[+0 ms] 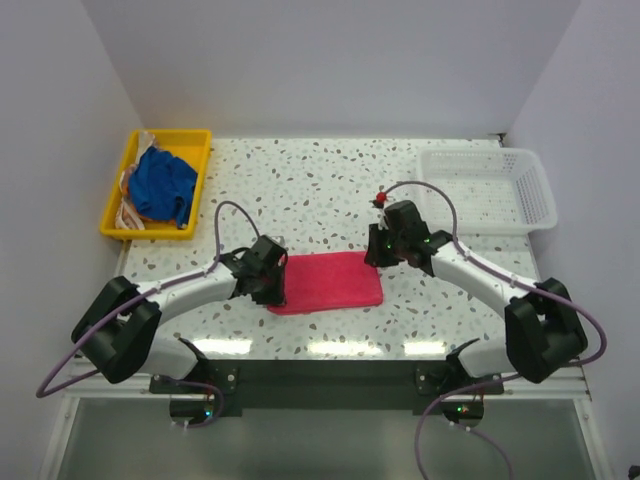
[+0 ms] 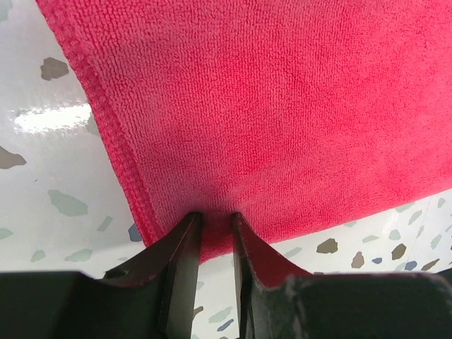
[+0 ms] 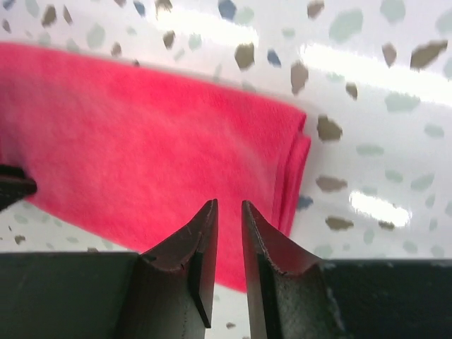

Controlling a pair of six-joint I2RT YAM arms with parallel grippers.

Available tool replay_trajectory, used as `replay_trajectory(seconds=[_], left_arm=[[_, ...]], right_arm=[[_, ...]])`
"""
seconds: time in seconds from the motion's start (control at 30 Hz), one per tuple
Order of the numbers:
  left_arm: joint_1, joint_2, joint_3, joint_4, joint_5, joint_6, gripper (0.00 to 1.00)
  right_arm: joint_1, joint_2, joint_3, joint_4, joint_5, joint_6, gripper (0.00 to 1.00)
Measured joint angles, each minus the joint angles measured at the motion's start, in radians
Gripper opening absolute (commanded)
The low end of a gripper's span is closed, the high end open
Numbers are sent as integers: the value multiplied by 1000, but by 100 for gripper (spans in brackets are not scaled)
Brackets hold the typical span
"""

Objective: Fold and stack the towels
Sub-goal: Smooth out wrinkles on the folded towel

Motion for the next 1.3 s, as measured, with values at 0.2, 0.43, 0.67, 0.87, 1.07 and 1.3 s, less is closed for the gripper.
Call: replay_trajectory(seconds=[0.2,0.43,0.67,0.87,1.07,1.3], left_arm=[[9,3,2,1,-15,-1,31],[73,5,2,10,-14,2,36],[112,18,35,-15,-66,64,56],[110,20,133,-156,-166,135,87],[-6,-7,290,-245,-246,157,95],[-262,109,459,-237,-266,155,88]], right_arm=[[0,177,60,86,23,-14,18],[-31,265,53,117,25,-11,20],[-97,148,53,60,52,-46,32],[-138,-51,52,-45,104,-84,54],[-163,-173,1,-139,170,-75,96],[-171,-192,-79,-221,203,-27,99]])
